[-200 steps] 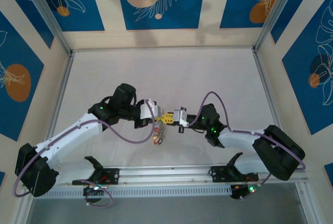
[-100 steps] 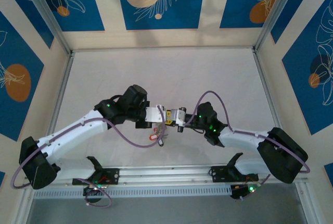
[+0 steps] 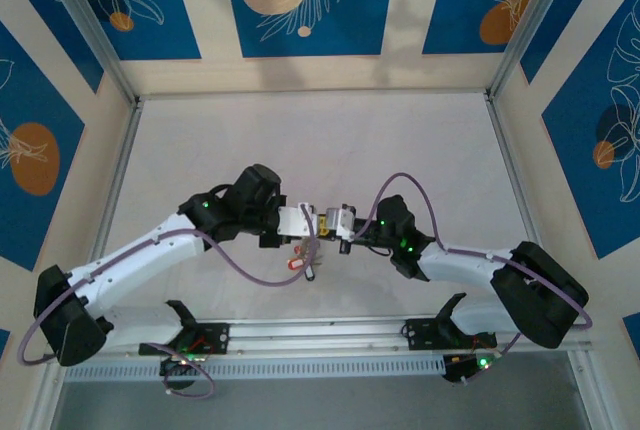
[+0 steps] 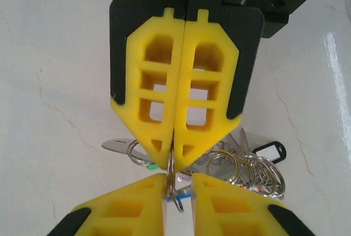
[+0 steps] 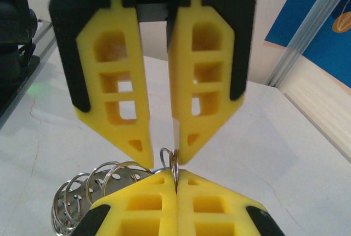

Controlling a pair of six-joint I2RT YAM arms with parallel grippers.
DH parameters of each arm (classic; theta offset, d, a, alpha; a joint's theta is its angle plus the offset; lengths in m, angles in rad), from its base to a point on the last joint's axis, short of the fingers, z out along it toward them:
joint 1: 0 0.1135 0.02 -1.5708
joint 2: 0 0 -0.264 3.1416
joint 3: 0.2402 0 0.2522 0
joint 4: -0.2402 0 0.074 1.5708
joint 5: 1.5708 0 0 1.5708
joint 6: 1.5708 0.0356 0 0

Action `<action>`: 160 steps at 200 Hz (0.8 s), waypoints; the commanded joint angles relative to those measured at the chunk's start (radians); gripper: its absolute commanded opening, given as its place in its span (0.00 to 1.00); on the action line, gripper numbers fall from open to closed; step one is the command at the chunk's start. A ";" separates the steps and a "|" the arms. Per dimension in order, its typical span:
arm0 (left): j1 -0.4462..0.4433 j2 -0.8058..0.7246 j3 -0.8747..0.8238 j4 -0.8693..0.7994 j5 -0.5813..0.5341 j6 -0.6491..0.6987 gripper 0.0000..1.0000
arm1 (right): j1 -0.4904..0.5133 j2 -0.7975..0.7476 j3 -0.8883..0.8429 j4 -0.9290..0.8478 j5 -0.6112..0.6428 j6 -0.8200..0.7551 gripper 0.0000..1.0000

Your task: Put the keys on the keyring

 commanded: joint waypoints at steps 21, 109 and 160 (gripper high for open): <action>0.019 -0.007 -0.021 0.018 0.078 -0.010 0.15 | -0.029 -0.024 -0.048 0.172 -0.070 0.056 0.00; 0.032 0.000 -0.066 0.149 0.137 -0.084 0.21 | -0.042 -0.034 -0.082 0.255 -0.114 0.068 0.00; 0.058 -0.029 -0.072 0.159 0.133 -0.080 0.00 | -0.039 -0.051 -0.081 0.203 -0.120 0.038 0.00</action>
